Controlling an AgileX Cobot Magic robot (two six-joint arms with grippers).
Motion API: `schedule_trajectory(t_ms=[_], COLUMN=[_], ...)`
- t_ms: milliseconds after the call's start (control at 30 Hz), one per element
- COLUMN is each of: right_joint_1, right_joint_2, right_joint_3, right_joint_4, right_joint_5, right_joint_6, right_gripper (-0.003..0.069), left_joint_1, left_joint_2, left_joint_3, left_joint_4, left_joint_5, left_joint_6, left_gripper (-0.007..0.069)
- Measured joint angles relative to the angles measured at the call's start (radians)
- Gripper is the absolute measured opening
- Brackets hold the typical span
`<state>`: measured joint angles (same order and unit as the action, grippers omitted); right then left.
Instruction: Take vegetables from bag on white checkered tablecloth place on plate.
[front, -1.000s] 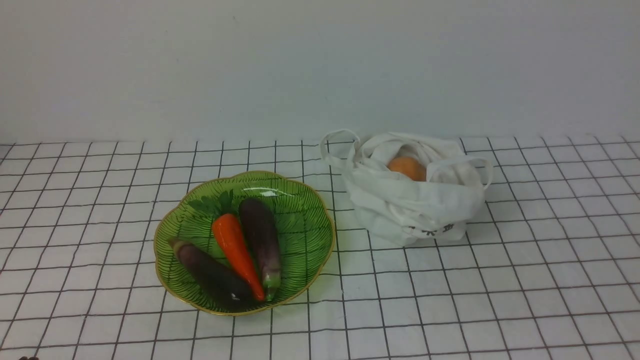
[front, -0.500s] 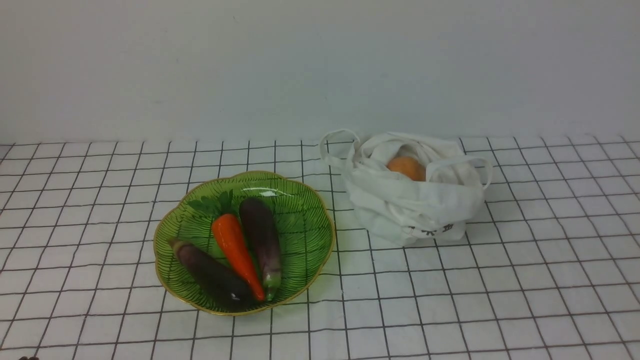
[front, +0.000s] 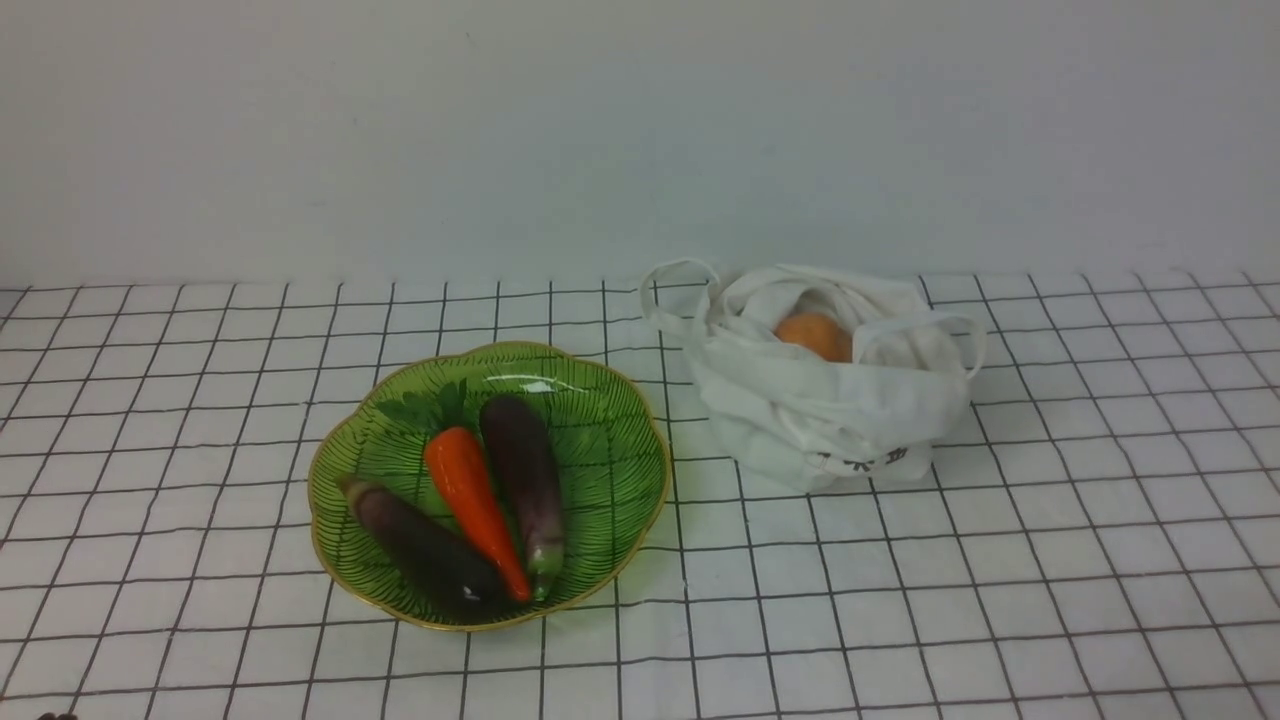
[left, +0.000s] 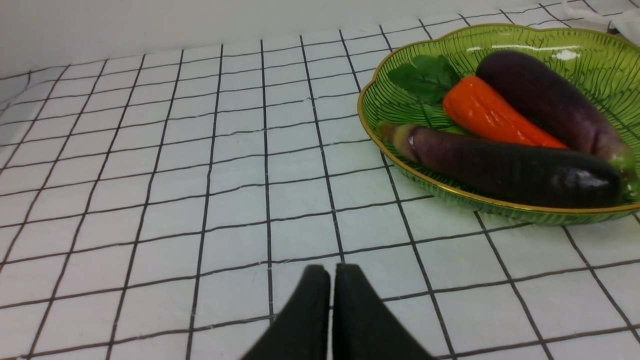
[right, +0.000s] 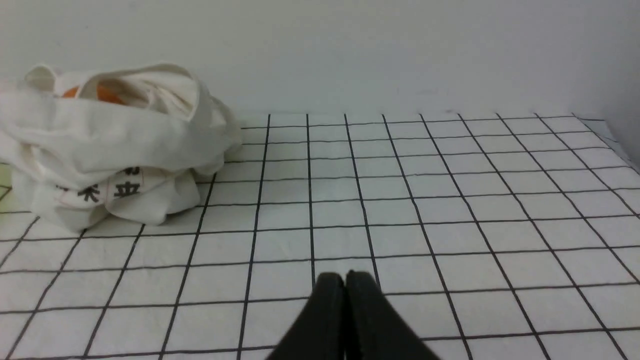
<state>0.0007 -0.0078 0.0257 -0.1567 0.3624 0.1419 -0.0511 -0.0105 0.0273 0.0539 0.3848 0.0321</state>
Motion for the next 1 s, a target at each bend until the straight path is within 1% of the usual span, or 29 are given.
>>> schedule_trajectory(t_ms=[233, 1000], right_joint_1=[0.018, 0.02], right_joint_2=[0.0, 0.0], right_joint_3=[-0.002, -0.002], right_joint_4=[0.002, 0.003], right_joint_5=[0.009, 0.012], right_joint_6=[0.032, 0.037], right_gripper=[-0.0015, -0.0015], left_joint_1=[0.0, 0.0], left_joint_2=[0.0, 0.0], left_joint_3=[0.0, 0.0], left_joint_4=[0.0, 0.0], left_joint_5=[0.0, 0.0], left_joint_6=[0.0, 0.0], left_gripper=[-0.0008, -0.0008])
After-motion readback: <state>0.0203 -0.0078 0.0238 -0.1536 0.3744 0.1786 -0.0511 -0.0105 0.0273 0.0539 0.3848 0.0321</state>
